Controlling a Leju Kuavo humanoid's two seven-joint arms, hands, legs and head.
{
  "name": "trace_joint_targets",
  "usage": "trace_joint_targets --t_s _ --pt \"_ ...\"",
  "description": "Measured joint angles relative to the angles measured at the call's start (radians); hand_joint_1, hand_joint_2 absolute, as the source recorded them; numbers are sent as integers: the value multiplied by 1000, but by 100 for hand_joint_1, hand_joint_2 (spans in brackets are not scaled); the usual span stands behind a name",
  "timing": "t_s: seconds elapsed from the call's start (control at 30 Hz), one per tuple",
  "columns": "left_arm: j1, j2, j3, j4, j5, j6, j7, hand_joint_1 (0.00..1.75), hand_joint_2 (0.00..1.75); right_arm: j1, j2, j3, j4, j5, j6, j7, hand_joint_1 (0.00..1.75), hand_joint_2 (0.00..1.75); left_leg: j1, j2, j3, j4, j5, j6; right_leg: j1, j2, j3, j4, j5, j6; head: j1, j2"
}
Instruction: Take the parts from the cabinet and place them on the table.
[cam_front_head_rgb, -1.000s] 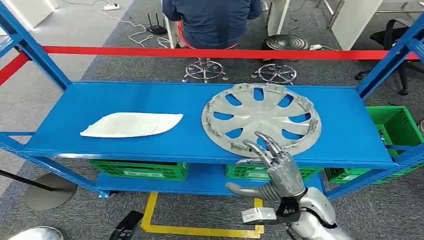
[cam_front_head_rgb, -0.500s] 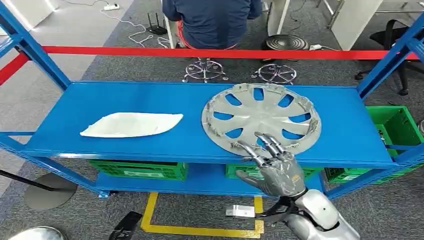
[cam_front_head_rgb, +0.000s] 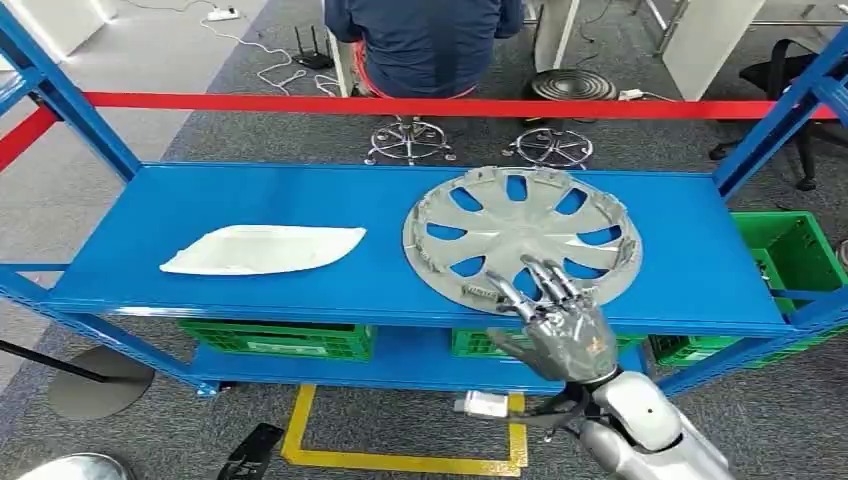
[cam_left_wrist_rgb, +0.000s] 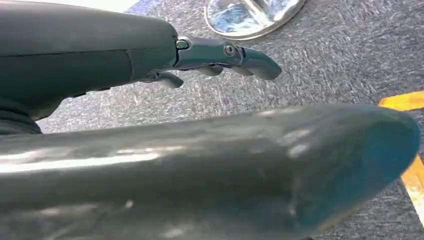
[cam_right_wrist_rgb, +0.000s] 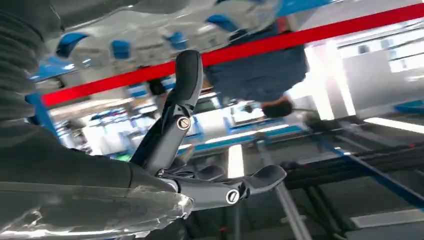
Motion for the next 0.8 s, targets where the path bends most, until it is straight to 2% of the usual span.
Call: trace_joint_targets --t_s 0.17,0.6,0.7,0.8 --pt "-1 -3 0 0 -13 -4 0 0 0 -55 -17 -30 119 52 -71 30 0 175 -1 0 0 1 0 0 -1 0 0 0 1 0 0 0" --pt "0 -3 1 0 -14 -5 0 0 0 -75 -23 -56 217 55 -74 36 0 175 0 0 -1 1 0 0 -1 0 -1 0 1 0 0 0" --pt "0 -3 2 0 -14 -5 0 0 0 -75 -23 -60 224 54 -72 56 0 175 -1 0 -1 1 0 0 -1 0 -1 0 1 0 0 0" --pt "1 -3 4 0 -14 -5 0 0 0 -80 -23 -78 243 51 -33 99 0 175 -1 0 -1 1 0 0 -1 0 -1 0 1 1 0 0"
